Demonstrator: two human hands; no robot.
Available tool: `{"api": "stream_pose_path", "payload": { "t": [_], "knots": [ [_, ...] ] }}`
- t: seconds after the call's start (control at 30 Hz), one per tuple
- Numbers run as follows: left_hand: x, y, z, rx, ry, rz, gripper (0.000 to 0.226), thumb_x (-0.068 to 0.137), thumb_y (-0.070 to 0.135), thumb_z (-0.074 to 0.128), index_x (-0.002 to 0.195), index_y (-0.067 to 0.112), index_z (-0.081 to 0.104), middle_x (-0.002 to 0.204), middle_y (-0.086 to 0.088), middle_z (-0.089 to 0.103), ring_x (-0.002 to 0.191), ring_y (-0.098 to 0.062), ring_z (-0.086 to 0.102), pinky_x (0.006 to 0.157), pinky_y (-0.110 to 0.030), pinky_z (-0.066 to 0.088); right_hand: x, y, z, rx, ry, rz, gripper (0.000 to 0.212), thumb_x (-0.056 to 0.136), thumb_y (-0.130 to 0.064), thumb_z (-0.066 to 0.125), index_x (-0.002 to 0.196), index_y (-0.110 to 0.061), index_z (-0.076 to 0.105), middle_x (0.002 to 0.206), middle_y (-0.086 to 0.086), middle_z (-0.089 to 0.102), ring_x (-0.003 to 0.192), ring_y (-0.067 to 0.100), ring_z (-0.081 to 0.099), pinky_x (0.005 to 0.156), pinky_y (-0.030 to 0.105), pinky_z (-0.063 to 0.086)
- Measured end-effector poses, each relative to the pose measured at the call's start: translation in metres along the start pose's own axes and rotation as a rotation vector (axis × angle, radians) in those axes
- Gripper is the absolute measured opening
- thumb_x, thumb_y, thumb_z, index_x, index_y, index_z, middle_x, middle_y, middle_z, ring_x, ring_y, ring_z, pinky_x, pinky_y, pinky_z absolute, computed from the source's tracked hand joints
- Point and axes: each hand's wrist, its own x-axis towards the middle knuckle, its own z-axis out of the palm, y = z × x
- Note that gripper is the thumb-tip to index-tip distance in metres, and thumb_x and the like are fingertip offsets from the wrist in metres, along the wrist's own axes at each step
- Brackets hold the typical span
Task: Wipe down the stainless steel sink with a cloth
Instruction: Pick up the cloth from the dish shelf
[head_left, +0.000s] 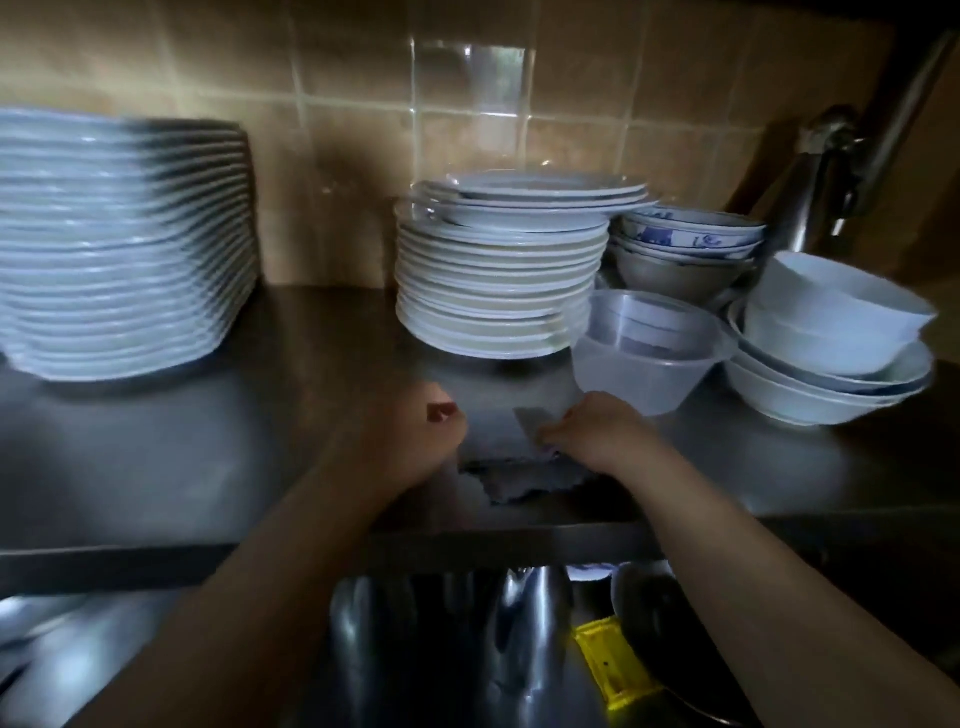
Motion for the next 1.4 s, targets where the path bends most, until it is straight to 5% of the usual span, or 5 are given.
{"api": "stream_pose_path", "payload": {
  "t": [0.33, 0.6, 0.83, 1.07, 1.4],
  "knots": [
    [0.001, 0.022, 0.014, -0.013, 0.024, -0.133, 0.008, 0.085, 0.031, 0.057, 0.079, 0.027, 0.055, 0.069, 0.017, 0.049, 0.063, 0.004, 0.044, 0.048, -0.008, 0.032, -0.001, 0.015, -0.029, 1.054, -0.465, -0.036, 0.010, 0.088, -0.019, 0.059, 0.087, -0.010, 0.061, 0.060, 0.002, 0.071, 0.053, 0.011, 0.069, 0.045, 0.017, 0.050],
    [0.020, 0.009, 0.025, 0.186, 0.042, -0.158, 0.025, 0.080, 0.042, 0.061, 0.060, 0.030, 0.050, 0.064, 0.015, 0.050, 0.065, -0.005, 0.049, 0.067, -0.028, 0.038, -0.007, 0.020, -0.035, 0.093, -0.213, -0.233, 0.043, 0.087, -0.035, 0.059, 0.053, -0.010, 0.056, 0.028, -0.004, 0.045, 0.019, 0.002, 0.034, 0.026, 0.010, 0.026],
    [0.029, 0.011, 0.027, 0.207, -0.078, -0.221, 0.036, 0.077, 0.047, 0.063, 0.070, 0.012, 0.070, 0.073, -0.007, 0.065, 0.075, -0.022, 0.060, 0.071, -0.030, 0.045, -0.004, 0.023, -0.038, 0.118, -0.444, -0.060, 0.048, 0.086, -0.052, 0.052, 0.063, -0.012, 0.063, 0.030, -0.007, 0.040, 0.020, 0.004, 0.025, 0.031, 0.008, 0.018],
    [0.016, 0.035, 0.011, -0.505, -0.069, -0.097, 0.007, 0.082, 0.018, 0.062, 0.075, 0.021, 0.062, 0.076, -0.001, 0.063, 0.075, -0.014, 0.060, 0.067, -0.021, 0.050, 0.005, 0.028, -0.037, 0.326, -0.057, -0.211, 0.033, 0.085, -0.054, 0.052, 0.073, -0.024, 0.062, 0.069, -0.007, 0.061, 0.066, 0.006, 0.056, 0.054, 0.022, 0.035],
    [0.005, 0.072, 0.005, -1.144, -0.189, -0.236, 0.026, 0.088, 0.024, 0.050, 0.073, 0.014, 0.069, 0.068, -0.001, 0.070, 0.069, -0.014, 0.066, 0.060, -0.025, 0.052, -0.033, 0.027, -0.014, 1.425, -0.356, -0.262, 0.035, 0.066, -0.037, 0.070, 0.095, -0.017, 0.073, 0.098, 0.004, 0.074, 0.091, 0.018, 0.071, 0.071, 0.030, 0.058]
  ]
}}
